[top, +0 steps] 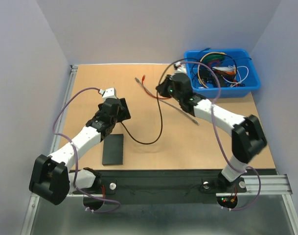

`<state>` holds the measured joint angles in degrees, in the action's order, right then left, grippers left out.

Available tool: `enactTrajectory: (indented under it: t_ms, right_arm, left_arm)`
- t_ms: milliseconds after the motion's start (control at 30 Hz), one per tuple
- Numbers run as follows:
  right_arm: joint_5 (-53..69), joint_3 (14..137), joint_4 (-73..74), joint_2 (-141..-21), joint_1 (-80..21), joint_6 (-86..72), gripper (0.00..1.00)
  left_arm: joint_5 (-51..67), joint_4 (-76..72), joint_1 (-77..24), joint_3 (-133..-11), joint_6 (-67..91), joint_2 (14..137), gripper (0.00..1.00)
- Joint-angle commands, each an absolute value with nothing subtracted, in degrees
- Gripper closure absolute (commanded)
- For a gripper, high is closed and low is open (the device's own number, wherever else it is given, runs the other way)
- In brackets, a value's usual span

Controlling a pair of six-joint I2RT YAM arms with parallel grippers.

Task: Insert the plug into the switch port

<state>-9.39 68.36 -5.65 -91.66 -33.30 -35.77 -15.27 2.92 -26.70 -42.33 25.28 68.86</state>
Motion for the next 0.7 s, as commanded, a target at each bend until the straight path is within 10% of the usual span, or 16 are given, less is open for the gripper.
enactTrajectory:
  t_ms: [0, 367, 567, 667]
  right_arm:
    - [5.59, 82.06, -10.20, -105.49, -35.59, -30.15, 1.00]
    - [28.02, 135.91, -0.54, -149.74, -37.17, -29.62, 0.88]
    - [26.72, 139.83, -0.61, -155.99, -38.05, -27.25, 0.81]
    - [27.42, 143.08, -0.53, -158.28, -38.06, -26.98, 0.61]
  left_arm:
    - [-16.52, 2.20, -25.93, -41.13, 27.86, 64.34, 0.14]
    - [-15.82, 1.32, -23.64, -39.03, 28.92, 65.21, 0.14]
    - [-18.19, 0.35, -23.38, -38.32, 31.37, 65.04, 0.14]
    - [-18.19, 0.26, -23.38, -37.44, 32.60, 63.47, 0.14]
